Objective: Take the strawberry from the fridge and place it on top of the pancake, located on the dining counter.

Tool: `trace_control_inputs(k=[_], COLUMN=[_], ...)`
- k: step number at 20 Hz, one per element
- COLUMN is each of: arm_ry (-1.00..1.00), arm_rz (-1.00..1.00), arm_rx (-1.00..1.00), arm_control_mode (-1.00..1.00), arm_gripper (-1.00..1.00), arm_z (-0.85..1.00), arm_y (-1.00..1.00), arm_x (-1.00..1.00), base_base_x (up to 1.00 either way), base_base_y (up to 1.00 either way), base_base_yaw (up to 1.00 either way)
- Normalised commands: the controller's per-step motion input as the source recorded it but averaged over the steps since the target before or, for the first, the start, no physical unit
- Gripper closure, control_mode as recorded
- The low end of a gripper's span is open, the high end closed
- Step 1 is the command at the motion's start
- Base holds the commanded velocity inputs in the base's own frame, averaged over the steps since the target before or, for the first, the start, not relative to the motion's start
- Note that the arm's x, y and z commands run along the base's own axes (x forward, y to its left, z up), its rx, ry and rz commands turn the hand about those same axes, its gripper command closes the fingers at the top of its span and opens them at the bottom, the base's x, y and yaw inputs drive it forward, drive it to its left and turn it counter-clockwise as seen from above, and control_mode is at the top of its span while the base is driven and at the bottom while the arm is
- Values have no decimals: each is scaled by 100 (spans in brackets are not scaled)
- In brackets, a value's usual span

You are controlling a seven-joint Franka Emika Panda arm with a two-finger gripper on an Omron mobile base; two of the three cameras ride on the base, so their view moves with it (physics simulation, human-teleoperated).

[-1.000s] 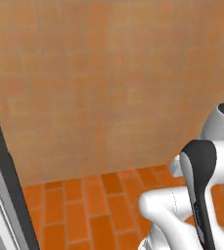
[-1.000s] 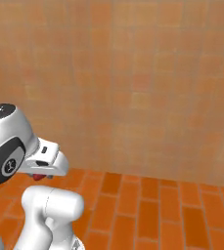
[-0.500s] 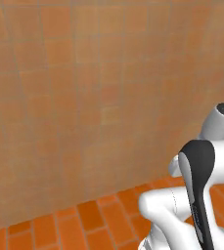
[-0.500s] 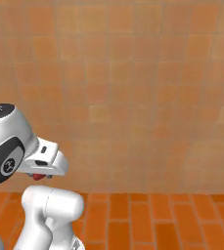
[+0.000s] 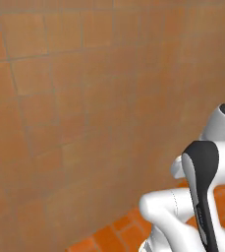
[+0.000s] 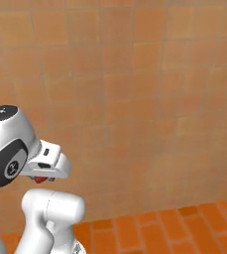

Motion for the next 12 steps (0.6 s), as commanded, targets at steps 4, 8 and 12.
trace_control_inputs(k=[4,8,12], arm_ry=[0,0,0], arm_rz=[0,0,0], arm_rx=[0,0,0], arm_control_mode=[100,100,100], arm_gripper=[100,100,100], arm_z=[0,0,0], arm_y=[0,0,0], arm_x=[0,0,0], base_base_x=[36,20,4], base_base_y=[-31,-31,-26], base_base_yaw=[-75,-81,-90])
